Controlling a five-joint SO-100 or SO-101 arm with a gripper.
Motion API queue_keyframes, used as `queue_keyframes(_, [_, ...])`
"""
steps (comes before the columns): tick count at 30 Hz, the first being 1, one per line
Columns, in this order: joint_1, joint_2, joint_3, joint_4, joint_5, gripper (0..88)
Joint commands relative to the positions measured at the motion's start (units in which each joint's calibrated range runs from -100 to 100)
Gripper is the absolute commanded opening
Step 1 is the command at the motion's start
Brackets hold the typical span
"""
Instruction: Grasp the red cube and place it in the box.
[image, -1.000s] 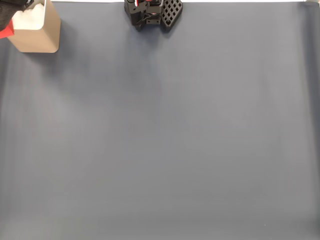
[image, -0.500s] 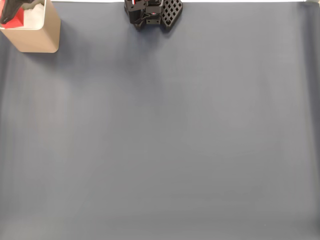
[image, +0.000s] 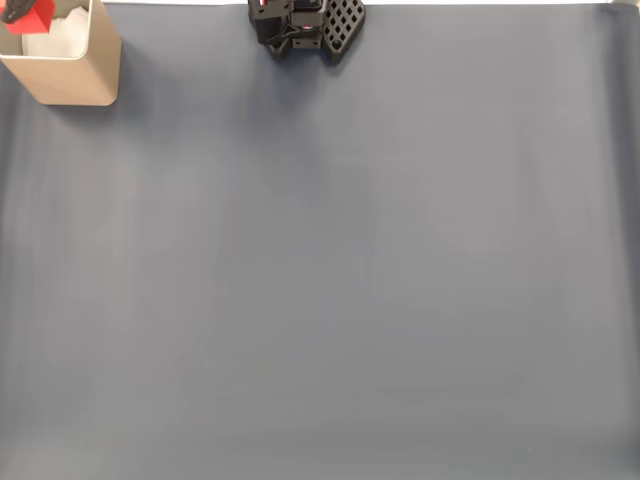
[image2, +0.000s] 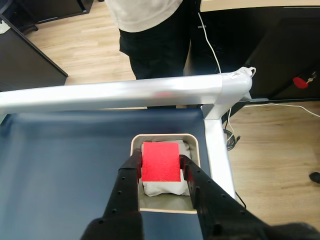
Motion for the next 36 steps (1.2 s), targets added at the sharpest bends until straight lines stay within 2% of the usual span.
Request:
queue_keyframes(1, [0.98,-2.55,-0.54,-1.05,-0.29,0.0])
queue_keyframes(36, [0.83,-3.85,0.46,-3.02,1.27,1.4])
